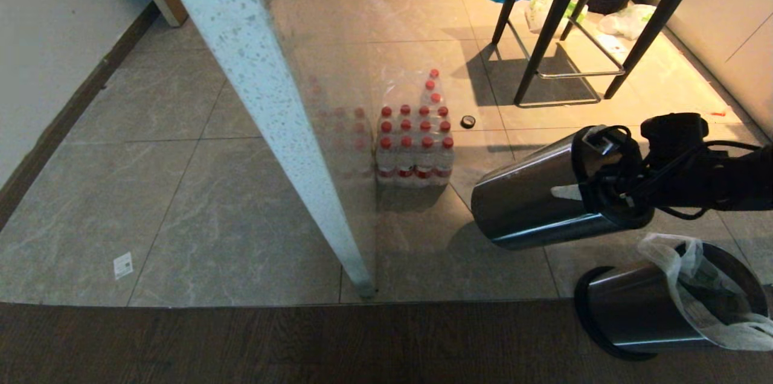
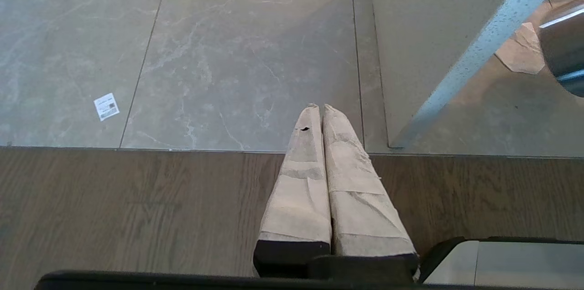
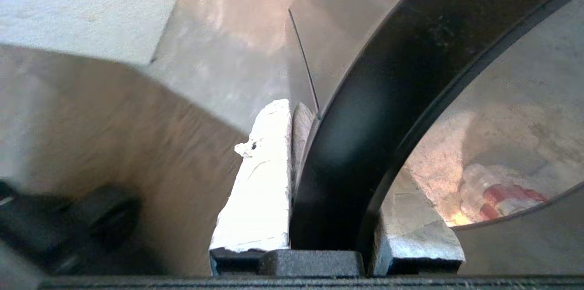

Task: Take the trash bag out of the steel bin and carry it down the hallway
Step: Place the outer trash can on the ground

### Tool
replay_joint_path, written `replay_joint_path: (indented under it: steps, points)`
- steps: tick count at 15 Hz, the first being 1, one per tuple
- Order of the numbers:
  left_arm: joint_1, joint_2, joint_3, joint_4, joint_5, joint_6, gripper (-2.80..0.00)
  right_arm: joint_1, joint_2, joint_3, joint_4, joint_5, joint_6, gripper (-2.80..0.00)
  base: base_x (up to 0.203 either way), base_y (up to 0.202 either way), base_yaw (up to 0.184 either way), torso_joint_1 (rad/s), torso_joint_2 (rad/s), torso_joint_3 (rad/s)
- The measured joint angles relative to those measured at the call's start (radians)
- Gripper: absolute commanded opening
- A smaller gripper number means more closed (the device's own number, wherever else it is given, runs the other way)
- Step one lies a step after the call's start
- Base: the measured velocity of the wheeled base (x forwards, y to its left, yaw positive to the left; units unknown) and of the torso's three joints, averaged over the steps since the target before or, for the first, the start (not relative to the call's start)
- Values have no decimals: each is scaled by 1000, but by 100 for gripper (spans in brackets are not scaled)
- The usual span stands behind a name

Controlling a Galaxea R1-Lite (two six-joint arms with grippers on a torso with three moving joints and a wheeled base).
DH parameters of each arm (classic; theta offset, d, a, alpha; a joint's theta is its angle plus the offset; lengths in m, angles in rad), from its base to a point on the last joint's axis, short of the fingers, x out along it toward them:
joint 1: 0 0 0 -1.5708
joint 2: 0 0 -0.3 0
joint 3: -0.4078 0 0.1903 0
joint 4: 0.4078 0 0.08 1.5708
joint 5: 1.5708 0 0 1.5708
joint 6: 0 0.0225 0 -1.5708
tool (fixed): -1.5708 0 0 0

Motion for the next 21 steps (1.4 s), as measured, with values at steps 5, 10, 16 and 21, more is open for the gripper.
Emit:
replay_joint_path:
  steps: [5, 10, 16, 21]
  points:
    - [0, 0, 0, 0, 0, 0, -280, 22, 122, -102, -41, -9, -88, -280, 0, 0, 0, 0, 0, 0]
    - [0, 0, 0, 0, 0, 0, -280, 49, 237, -213, -28, -83, -209, -280, 0, 0, 0, 0, 0, 0]
    - [0, 0, 0, 0, 0, 0, -280, 47, 316, -293, 100, -89, -405, -280, 0, 0, 0, 0, 0, 0]
    - [0, 0, 0, 0, 0, 0, -280, 42, 359, -347, 208, -100, -527, -280, 0, 0, 0, 0, 0, 0]
